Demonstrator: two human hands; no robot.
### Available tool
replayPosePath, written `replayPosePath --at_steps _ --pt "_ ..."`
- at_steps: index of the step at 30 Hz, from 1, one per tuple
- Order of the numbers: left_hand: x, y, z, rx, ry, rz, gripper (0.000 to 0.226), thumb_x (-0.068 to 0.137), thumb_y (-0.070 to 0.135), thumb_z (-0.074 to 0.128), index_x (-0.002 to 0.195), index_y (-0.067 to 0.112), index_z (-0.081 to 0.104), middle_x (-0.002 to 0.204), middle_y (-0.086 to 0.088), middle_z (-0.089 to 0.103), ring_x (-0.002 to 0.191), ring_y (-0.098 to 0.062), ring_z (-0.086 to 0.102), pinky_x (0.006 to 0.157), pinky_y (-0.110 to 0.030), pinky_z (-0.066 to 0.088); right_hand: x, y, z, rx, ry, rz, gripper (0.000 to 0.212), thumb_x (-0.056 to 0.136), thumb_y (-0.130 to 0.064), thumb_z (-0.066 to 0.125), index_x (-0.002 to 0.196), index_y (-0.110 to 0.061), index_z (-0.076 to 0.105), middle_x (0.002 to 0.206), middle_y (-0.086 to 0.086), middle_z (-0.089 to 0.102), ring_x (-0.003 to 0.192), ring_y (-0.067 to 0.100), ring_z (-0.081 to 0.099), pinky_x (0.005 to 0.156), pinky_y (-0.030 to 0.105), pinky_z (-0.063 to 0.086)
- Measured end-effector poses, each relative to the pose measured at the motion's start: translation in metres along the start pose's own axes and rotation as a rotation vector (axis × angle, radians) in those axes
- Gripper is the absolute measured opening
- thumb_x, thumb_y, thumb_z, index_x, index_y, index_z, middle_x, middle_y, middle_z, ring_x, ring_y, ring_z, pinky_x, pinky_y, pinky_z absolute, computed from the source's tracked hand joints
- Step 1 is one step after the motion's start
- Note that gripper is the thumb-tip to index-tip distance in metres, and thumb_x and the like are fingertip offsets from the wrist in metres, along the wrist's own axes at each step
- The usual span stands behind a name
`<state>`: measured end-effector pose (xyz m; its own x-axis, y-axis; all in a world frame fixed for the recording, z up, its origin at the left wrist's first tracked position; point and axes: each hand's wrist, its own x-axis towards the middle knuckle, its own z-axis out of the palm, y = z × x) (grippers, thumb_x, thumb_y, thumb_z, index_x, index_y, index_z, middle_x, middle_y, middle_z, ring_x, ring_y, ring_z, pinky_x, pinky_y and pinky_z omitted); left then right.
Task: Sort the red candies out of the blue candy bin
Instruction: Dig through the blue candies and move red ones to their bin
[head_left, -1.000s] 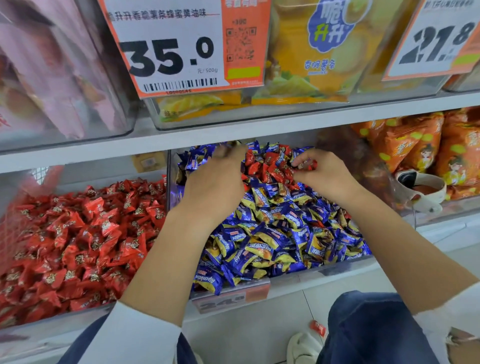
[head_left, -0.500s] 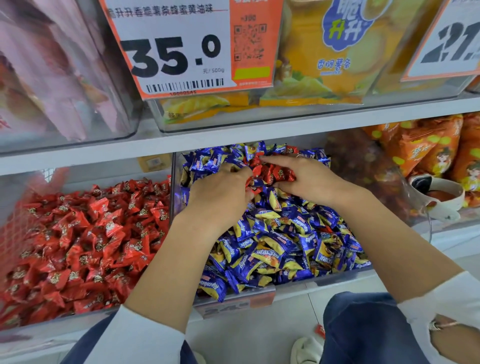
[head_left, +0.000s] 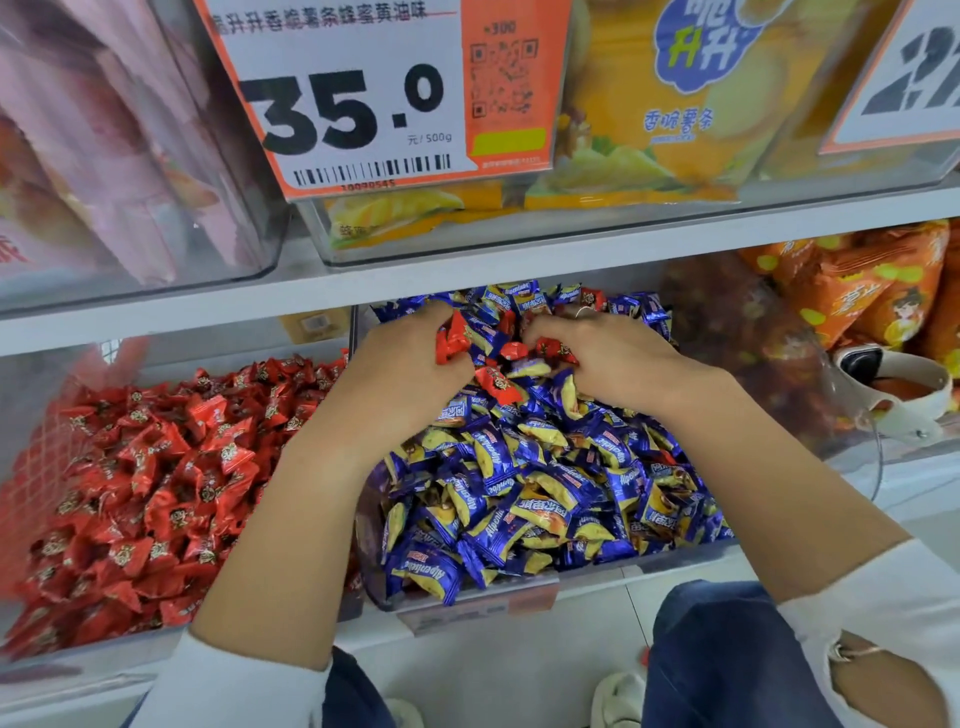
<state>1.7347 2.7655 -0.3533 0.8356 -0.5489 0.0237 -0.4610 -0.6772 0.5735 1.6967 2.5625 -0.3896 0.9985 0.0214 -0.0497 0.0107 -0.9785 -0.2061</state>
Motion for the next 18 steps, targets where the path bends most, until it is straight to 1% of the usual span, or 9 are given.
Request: replayPosePath --at_steps 2,4,6,8,10,13,15,16,18 --pt "0.001 -0.003 -0.002 -0.078 0.036 -0.012 0.017 0.091 0.029 0.058 0.100 0.016 0.056 0.074 -0.005 0.058 0.067 -0.022 0.055 0.058 -0.029 0.040 -0.004 -0.003 -0.004 -0.010 -0.021 0.022 0.065 0.080 0.001 0.046 0.131 -0.038 0.043 0.127 0.010 0.051 0.087 0.025 0.051 0.066 0.030 0.036" --pt "0.002 -0.005 -0.003 -0.111 0.048 -0.038 0.018 0.090 0.035 0.058 0.092 0.018 0.055 0.072 -0.004 0.057 0.069 -0.021 0.058 0.059 -0.031 0.041 -0.008 -0.007 -0.007 -0.038 -0.004 0.004 0.080 0.079 0.004 0.044 0.140 -0.046 0.030 0.143 0.010 0.041 0.106 0.030 0.056 0.069 0.030 0.041" --pt "0.000 -0.003 -0.001 -0.024 0.039 -0.019 0.018 0.090 0.036 0.058 0.092 0.018 0.054 0.069 0.002 0.054 0.064 -0.010 0.053 0.056 -0.023 0.038 -0.011 -0.012 -0.007 -0.082 0.016 -0.039 0.082 0.083 0.001 0.044 0.142 -0.051 0.022 0.148 0.006 0.035 0.118 0.031 0.052 0.074 0.031 0.043" --pt "-0.002 0.003 0.005 0.075 0.015 0.036 0.013 0.090 0.033 0.058 0.091 0.022 0.051 0.067 0.009 0.051 0.060 -0.003 0.046 0.051 -0.015 0.031 -0.011 -0.015 -0.005 -0.109 0.010 -0.068 0.076 0.086 -0.003 0.044 0.142 -0.051 0.023 0.147 0.001 0.037 0.117 0.030 0.052 0.071 0.029 0.039" --pt "-0.004 0.008 0.013 0.129 -0.001 0.095 0.011 0.089 0.031 0.058 0.092 0.024 0.051 0.072 0.009 0.052 0.062 -0.007 0.047 0.053 -0.019 0.032 -0.011 -0.017 -0.004 -0.133 0.001 -0.074 0.076 0.086 -0.003 0.043 0.142 -0.050 0.024 0.145 -0.002 0.039 0.115 0.030 0.052 0.066 0.029 0.036" --pt "-0.004 0.011 0.022 0.232 -0.011 0.142 0.021 0.089 0.033 0.057 0.106 0.022 0.052 0.092 0.000 0.055 0.078 -0.017 0.050 0.065 -0.028 0.036 -0.010 -0.020 -0.002 -0.144 0.016 -0.071 0.066 0.086 -0.003 0.043 0.139 -0.041 0.034 0.139 0.001 0.045 0.113 0.031 0.053 0.066 0.031 0.035" --pt "-0.005 0.014 0.026 0.325 -0.041 0.143 0.030 0.091 0.036 0.055 0.116 0.022 0.048 0.101 -0.002 0.054 0.090 -0.022 0.054 0.067 -0.031 0.039 -0.008 -0.020 0.002 -0.105 0.029 -0.055 0.057 0.087 -0.002 0.045 0.134 -0.033 0.042 0.129 0.006 0.051 0.106 0.032 0.056 0.066 0.033 0.035" --pt "-0.006 0.016 0.029 0.375 -0.045 0.147 0.033 0.091 0.037 0.055 0.120 0.023 0.046 0.106 -0.001 0.054 0.096 -0.023 0.056 0.067 -0.031 0.039 -0.008 -0.018 0.002 -0.051 0.039 -0.049 0.049 0.088 -0.004 0.050 0.130 -0.029 0.045 0.122 0.007 0.055 0.103 0.032 0.057 0.066 0.033 0.038" --pt "-0.006 0.019 0.035 0.467 -0.035 0.167 0.038 0.092 0.038 0.053 0.125 0.023 0.042 0.113 0.000 0.055 0.103 -0.023 0.056 0.065 -0.032 0.037 -0.008 -0.009 -0.002 0.107 0.105 -0.011 0.030 0.089 -0.019 0.058 0.118 -0.025 0.052 0.110 0.006 0.063 0.098 0.029 0.060 0.072 0.032 0.043"
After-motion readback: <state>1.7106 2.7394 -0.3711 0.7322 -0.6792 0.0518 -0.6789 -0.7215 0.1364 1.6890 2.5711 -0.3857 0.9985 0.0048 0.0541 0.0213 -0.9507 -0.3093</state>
